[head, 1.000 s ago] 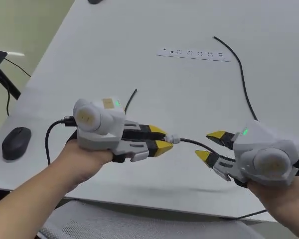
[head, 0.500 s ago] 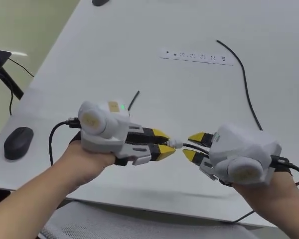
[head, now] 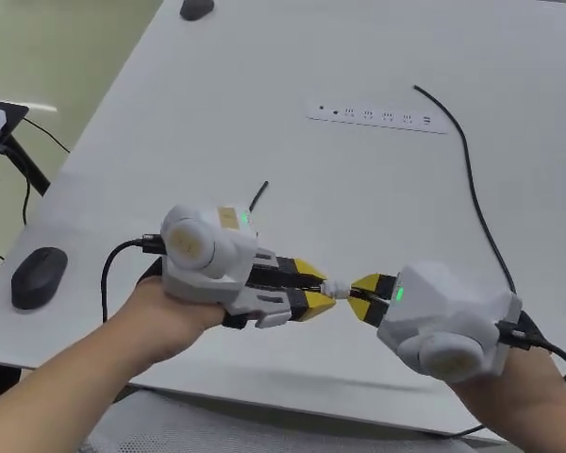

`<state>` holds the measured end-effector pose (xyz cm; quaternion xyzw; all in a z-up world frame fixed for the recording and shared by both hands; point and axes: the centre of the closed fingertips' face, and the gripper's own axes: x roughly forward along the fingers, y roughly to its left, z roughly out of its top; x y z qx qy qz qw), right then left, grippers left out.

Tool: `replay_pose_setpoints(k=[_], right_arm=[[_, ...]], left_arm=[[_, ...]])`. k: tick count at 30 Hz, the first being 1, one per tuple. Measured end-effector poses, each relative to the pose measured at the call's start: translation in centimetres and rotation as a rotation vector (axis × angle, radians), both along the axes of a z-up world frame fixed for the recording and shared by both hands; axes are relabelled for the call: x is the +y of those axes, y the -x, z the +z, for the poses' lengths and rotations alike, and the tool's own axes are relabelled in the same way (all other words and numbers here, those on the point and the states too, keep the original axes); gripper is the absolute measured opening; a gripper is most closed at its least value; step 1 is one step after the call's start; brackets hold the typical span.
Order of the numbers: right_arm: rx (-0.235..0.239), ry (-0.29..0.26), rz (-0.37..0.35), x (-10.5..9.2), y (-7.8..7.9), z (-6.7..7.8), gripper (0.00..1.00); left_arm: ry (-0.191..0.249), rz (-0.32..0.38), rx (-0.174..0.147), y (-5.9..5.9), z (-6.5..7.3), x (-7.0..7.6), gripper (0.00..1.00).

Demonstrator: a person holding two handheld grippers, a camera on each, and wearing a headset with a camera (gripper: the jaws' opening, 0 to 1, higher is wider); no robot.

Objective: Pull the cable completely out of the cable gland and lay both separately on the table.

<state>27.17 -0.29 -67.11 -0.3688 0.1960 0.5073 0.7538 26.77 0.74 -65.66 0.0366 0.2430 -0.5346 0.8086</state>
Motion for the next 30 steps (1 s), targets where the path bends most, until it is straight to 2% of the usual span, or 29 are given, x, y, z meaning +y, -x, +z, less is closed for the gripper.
replay_pose_setpoints(k=[12,15,18,20,28,30], right_arm=[[0.011,-0.021,-0.039,-0.6,-0.1,-0.3,0.0],[0.01,-0.052,-0.077,-0.9,-0.5,-0.1,0.0],[-0.005,-0.055,-0.109,-1.5,-1.0,-0.2,0.0],[0.009,-0.076,-0.14,-1.9,-1.3,-0.2,0.0],[0.056,-0.1,-0.219,-3.5,-1.9,-1.4,0.0],[0.077,-0.133,-0.282,-4.2,-2.3,-1.6,0.0]], left_arm=[[-0.001,0.006,-0.002,-0.1,-0.2,0.1,0.15],[0.013,0.014,-0.002,-0.2,0.0,0.1,0.15],[0.018,0.019,-0.007,-0.4,0.3,0.0,0.15],[0.022,0.021,-0.01,-0.5,0.4,0.0,0.15],[0.019,0.02,-0.009,-0.5,0.3,0.1,0.15],[0.022,0.022,-0.009,-0.5,0.3,0.1,0.15]])
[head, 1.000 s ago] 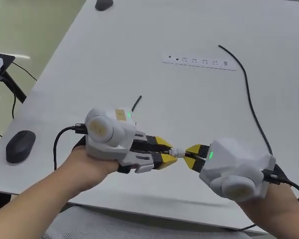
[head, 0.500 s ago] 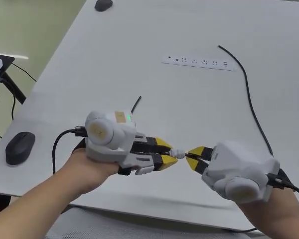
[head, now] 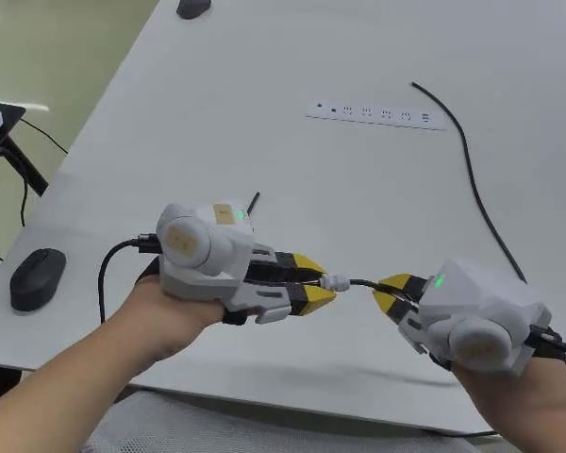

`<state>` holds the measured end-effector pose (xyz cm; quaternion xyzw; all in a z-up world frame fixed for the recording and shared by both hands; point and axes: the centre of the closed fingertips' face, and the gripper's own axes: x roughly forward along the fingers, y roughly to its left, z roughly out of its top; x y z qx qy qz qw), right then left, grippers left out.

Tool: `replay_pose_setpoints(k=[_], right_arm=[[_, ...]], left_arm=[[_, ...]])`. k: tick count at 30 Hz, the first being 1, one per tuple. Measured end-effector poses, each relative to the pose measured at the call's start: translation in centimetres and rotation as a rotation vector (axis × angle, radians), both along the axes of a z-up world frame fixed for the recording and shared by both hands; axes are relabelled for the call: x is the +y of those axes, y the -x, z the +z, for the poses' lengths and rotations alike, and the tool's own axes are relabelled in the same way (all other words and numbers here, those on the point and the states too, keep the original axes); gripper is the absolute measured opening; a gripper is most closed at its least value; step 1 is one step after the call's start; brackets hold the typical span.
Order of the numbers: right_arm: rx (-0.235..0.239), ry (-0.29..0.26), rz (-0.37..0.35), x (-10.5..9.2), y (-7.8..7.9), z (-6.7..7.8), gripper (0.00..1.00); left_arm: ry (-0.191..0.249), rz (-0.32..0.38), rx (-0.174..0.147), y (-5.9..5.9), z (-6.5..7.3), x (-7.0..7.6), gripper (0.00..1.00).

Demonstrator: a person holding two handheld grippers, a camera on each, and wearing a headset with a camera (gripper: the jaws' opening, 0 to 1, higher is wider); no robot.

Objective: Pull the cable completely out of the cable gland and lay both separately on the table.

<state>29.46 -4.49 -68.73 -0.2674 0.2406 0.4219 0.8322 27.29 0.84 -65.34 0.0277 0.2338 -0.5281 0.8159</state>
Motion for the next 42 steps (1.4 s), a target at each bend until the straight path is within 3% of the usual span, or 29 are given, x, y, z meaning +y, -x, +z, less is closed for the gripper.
replay_pose_setpoints(k=[4,8,12,17,21,23,27,31,42], right_arm=[[0.037,-0.026,-0.064,-1.1,-0.4,-0.8,0.0],[0.113,-0.057,-0.147,-2.3,-0.6,-2.1,0.0],[0.154,-0.074,-0.205,-3.6,-0.9,-3.0,0.0],[0.272,-0.18,-0.345,-4.8,-0.9,-4.5,0.0],[0.331,-0.193,-0.413,-5.8,-0.7,-6.3,0.0],[0.331,-0.213,-0.421,-5.8,-0.7,-6.2,0.0],[0.296,-0.184,-0.392,-5.7,-0.5,-5.9,0.0],[0.301,-0.198,-0.387,-5.6,-0.5,-5.8,0.0],[0.255,-0.145,-0.323,-5.4,-0.1,-5.4,0.01]], left_arm=[[0.007,0.002,0.001,-0.1,0.2,-0.1,0.15],[0.003,-0.001,-0.003,-0.1,0.3,0.0,0.15],[0.0,-0.001,-0.005,-0.2,0.3,0.2,0.15],[0.001,0.0,-0.015,-0.2,0.5,0.1,0.15],[-0.001,-0.004,-0.014,0.0,0.3,-0.2,0.15],[-0.009,-0.012,-0.014,0.1,0.2,-0.4,0.15],[-0.009,-0.013,-0.019,0.1,0.3,-0.4,0.15],[-0.008,-0.006,-0.017,-0.2,0.4,0.0,0.15],[-0.005,0.009,-0.016,-0.8,0.6,0.3,0.15]])
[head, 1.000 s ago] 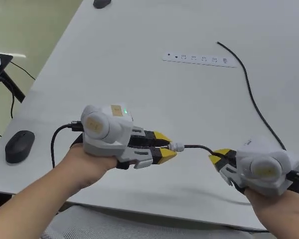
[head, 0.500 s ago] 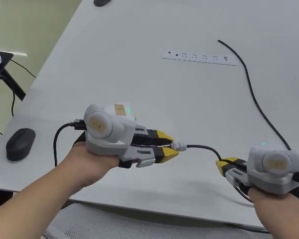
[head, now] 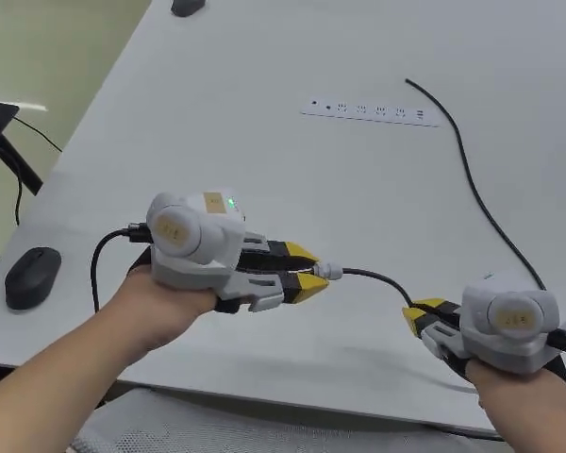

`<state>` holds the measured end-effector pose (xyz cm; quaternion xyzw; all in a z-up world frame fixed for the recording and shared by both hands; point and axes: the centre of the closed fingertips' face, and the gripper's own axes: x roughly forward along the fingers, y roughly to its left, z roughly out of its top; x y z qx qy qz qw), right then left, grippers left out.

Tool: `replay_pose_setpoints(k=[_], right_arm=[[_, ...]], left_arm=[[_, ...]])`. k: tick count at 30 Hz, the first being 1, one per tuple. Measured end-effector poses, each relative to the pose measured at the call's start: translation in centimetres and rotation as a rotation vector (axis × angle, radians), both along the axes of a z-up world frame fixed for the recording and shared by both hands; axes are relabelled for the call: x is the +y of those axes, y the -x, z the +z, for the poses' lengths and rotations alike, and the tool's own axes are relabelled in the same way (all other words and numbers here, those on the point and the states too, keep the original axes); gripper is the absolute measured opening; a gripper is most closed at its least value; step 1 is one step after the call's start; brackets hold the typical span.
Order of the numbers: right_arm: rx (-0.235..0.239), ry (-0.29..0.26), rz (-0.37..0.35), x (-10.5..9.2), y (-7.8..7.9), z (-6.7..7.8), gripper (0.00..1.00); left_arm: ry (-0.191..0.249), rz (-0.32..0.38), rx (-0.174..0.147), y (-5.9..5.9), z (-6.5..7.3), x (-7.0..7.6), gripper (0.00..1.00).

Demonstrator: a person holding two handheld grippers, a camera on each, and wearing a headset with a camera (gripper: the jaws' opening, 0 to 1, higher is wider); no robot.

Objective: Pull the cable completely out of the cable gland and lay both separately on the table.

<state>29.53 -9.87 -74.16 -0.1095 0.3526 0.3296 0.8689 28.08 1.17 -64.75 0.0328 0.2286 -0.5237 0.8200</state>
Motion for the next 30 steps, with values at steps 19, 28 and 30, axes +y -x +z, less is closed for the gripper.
replay_pose_setpoints(k=[19,28,30], right_arm=[[-0.203,0.033,0.239,6.1,0.4,6.8,0.23],[-0.26,0.119,0.397,9.0,0.6,7.8,0.12],[-0.26,0.134,0.421,9.3,0.7,7.4,0.1]], left_arm=[[-0.007,-0.009,0.013,0.0,-0.3,0.1,0.15],[-0.01,-0.013,0.012,0.0,-0.4,0.0,0.15],[-0.012,-0.015,0.013,0.0,-0.5,0.0,0.15]])
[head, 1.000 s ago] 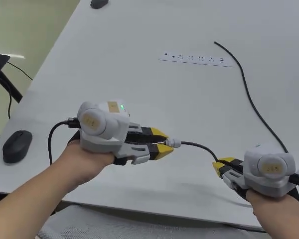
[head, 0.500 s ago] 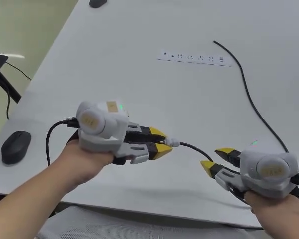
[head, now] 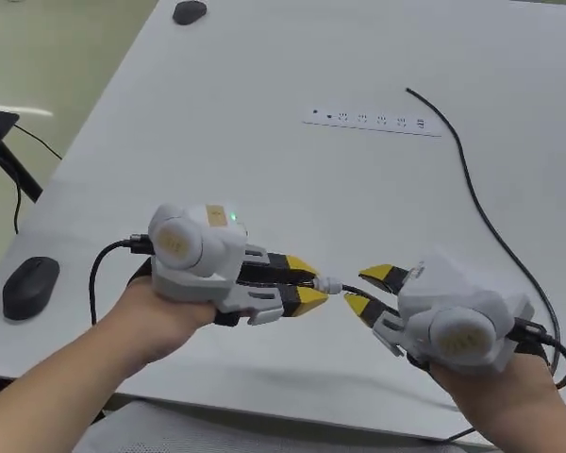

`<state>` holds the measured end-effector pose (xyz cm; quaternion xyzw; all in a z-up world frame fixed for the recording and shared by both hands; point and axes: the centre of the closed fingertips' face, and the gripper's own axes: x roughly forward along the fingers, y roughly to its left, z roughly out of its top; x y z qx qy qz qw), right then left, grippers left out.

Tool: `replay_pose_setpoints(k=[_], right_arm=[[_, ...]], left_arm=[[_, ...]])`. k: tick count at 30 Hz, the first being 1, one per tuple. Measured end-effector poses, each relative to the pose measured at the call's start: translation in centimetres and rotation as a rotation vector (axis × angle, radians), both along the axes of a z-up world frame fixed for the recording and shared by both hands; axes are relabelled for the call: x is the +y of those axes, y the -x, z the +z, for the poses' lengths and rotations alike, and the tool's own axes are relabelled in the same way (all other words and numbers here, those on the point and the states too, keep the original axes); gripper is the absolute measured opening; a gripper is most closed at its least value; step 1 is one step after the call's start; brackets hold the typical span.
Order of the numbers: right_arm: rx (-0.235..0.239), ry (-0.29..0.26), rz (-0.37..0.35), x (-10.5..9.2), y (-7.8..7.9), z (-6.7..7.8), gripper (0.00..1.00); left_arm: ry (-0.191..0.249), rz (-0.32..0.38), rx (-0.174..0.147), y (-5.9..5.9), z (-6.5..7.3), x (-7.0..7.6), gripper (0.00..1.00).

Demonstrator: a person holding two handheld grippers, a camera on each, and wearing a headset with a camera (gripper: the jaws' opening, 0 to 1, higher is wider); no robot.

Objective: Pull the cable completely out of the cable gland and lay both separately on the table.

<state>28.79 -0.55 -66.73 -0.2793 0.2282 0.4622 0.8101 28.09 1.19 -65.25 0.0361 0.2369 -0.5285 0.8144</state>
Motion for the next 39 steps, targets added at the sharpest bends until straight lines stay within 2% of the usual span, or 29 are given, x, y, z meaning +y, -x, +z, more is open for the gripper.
replay_pose_setpoints(k=[3,8,15,19,23,30,32,35,39], right_arm=[[-0.005,0.01,0.01,0.1,0.0,-0.1,0.08],[0.007,-0.01,0.025,0.4,0.3,0.1,0.03],[0.01,-0.008,0.018,0.3,0.1,-0.2,0.02],[0.036,-0.031,-0.002,0.2,-0.2,-0.2,0.02],[0.063,-0.067,-0.034,-0.1,-0.4,-0.2,0.02],[0.071,-0.071,-0.072,-1.2,-1.1,-0.3,0.01],[0.087,-0.088,-0.108,-1.9,-1.4,-0.4,0.01],[0.141,-0.131,-0.185,-2.9,-1.8,-0.7,0.01],[0.169,-0.155,-0.234,-4.0,-2.2,-1.4,0.01]], left_arm=[[-0.003,-0.003,-0.002,0.0,0.0,0.0,0.15],[-0.001,-0.001,-0.001,0.1,0.0,-0.1,0.15],[-0.004,0.002,0.001,0.0,-0.1,-0.1,0.15],[-0.002,0.007,0.001,-0.1,-0.1,-0.2,0.15],[0.002,0.01,-0.001,-0.2,0.0,-0.2,0.15],[0.014,0.023,-0.009,-0.4,0.5,0.1,0.15],[0.02,0.03,-0.011,-0.5,0.7,0.3,0.15],[0.023,0.037,-0.013,-0.6,0.8,0.5,0.15],[0.022,0.044,-0.017,-0.6,1.0,0.8,0.15]])
